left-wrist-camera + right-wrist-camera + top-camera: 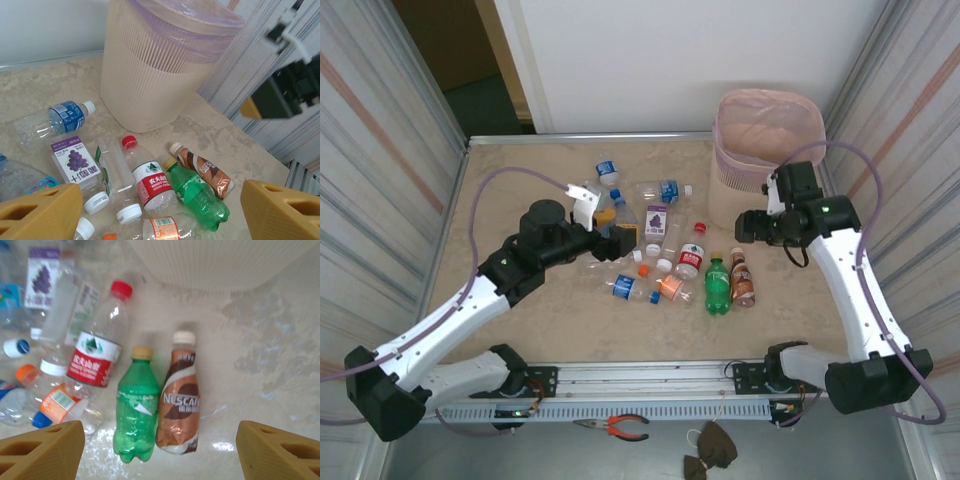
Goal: Put the plastic bottles in the bin
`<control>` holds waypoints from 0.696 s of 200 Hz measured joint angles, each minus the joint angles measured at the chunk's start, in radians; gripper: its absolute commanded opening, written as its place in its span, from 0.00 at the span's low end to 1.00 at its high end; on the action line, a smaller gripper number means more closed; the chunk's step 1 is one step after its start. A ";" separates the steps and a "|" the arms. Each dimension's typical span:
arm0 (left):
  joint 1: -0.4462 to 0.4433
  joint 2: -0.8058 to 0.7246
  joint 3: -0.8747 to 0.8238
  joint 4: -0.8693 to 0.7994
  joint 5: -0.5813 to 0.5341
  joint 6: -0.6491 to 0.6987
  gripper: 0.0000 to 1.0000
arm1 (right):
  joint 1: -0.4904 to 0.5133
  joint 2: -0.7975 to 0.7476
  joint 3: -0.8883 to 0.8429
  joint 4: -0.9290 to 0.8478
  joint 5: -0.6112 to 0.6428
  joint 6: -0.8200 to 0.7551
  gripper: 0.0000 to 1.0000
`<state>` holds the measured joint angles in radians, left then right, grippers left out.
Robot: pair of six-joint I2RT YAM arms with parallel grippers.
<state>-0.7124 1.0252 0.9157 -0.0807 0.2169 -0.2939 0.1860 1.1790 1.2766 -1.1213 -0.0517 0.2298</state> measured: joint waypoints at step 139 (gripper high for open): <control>0.011 -0.014 0.000 0.012 0.000 -0.025 0.83 | 0.017 0.060 -0.445 0.286 -0.016 0.160 0.67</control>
<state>-0.7017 1.0111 0.9157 -0.0685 0.2169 -0.3191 0.2031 1.2392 0.8318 -0.8349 -0.0673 0.3901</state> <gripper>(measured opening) 0.831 0.672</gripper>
